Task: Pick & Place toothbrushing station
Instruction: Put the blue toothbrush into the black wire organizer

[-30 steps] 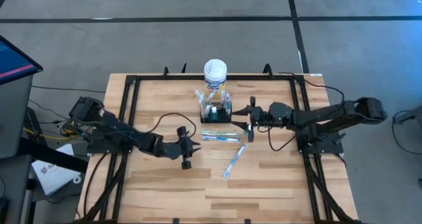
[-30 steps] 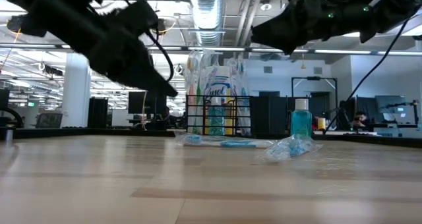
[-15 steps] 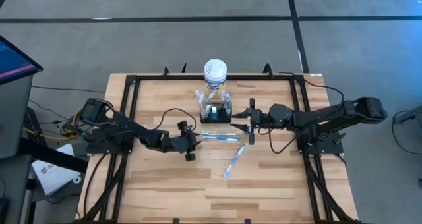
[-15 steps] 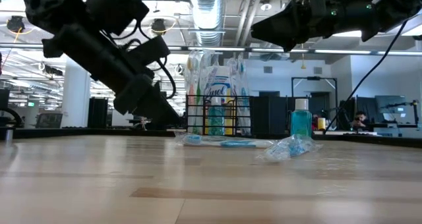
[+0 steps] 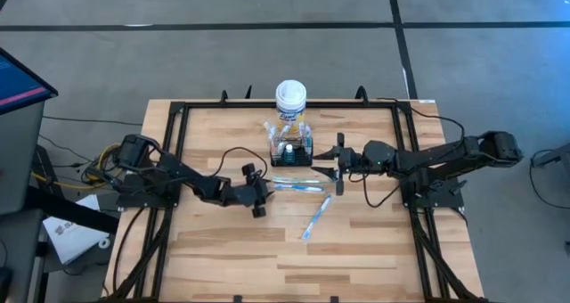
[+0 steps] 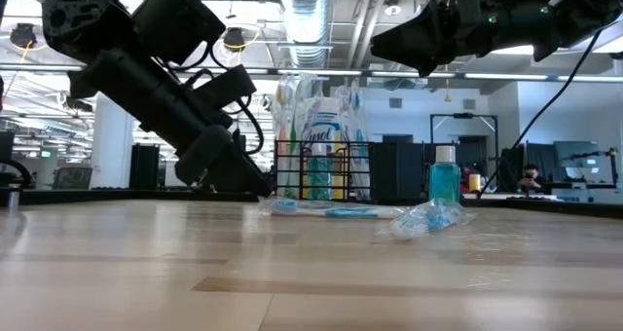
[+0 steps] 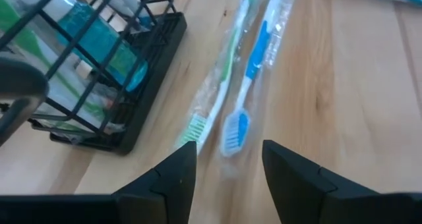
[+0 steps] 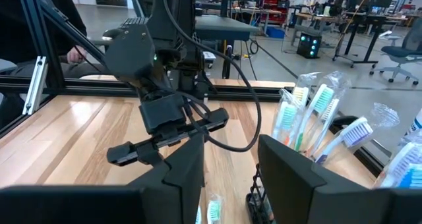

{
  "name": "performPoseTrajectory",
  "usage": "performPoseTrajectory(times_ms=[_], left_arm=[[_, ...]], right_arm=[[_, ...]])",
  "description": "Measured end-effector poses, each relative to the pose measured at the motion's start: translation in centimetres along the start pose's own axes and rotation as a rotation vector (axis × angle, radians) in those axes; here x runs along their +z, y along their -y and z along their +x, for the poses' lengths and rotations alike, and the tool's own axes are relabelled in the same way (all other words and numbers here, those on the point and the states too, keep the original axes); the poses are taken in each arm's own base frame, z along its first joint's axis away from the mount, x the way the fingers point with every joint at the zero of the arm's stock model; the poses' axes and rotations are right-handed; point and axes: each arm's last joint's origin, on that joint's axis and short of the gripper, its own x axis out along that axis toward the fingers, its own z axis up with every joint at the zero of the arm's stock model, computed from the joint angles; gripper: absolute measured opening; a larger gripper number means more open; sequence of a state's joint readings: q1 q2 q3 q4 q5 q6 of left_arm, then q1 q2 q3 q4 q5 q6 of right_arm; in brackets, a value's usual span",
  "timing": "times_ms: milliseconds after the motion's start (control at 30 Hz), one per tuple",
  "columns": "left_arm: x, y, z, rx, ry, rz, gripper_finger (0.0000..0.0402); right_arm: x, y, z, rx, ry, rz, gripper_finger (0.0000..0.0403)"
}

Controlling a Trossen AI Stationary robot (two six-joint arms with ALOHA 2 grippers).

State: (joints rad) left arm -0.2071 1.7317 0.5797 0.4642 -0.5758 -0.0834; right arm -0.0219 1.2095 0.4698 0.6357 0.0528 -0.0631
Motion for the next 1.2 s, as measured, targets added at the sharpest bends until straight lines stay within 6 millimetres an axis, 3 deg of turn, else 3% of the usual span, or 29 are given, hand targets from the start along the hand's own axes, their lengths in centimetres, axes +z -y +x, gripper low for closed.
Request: performPoseTrajectory(times_ms=[233,1200], left_arm=[[-0.07,-0.74,0.47,-0.019,-0.012,-0.019,0.0163],[-0.08,-0.54,0.57,-0.078,-0.007,-0.029,0.0149]], right_arm=[[0.00,0.00,0.00,0.000,0.000,0.000,0.0132],[0.00,0.01,0.00,-0.001,0.000,0.003,0.0131]])
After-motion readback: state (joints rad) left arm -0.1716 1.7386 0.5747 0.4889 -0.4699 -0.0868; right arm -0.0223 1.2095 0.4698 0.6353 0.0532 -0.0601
